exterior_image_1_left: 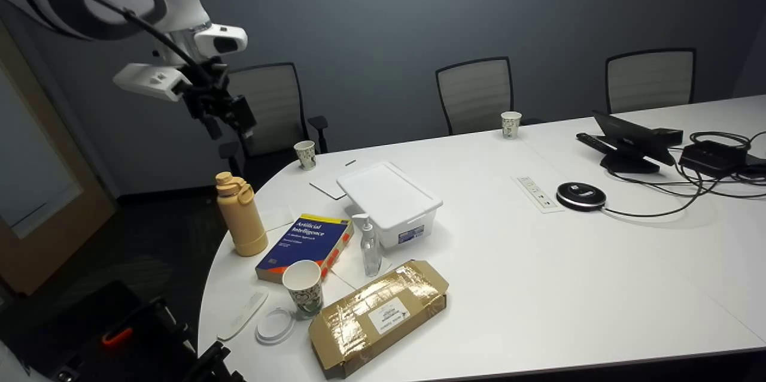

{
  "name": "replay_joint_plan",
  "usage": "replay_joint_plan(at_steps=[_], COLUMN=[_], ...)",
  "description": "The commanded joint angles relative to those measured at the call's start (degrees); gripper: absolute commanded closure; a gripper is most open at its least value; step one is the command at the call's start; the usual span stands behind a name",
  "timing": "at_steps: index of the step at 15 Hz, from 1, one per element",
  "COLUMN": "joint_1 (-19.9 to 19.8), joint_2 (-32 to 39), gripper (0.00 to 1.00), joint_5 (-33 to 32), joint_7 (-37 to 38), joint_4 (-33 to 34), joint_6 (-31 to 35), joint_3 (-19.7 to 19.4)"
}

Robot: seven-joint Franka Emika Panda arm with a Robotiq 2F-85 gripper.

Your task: Move the closest cup to the left

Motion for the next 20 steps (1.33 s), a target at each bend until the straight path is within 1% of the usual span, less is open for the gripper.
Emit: replay_joint_plan(at_steps=[1, 5, 7, 12, 16, 20], joint_1=[-2.4, -4.5, -5.1, -4.6, -5.1, -6.2], joint_2=[7.8, 16.8, 21.2, 33.3, 42.4, 50.2], gripper=[0.0, 0.0, 0.0, 0.0, 0.0, 0.0], joint_5=[-2.4, -5.6, -6.8, -4.6, -2.8, -2.7], joint_7=[3.7, 9.0, 11.0, 9.7, 8.1, 7.2], joint_4=[-3.2, -5.8, -6.2, -4.8, -2.2, 2.4], joint_6=[11.0, 20.6, 23.9, 30.0, 34.2, 36.7], joint_3=[1.4, 1.7, 1.4, 0.6, 1.5, 3.1])
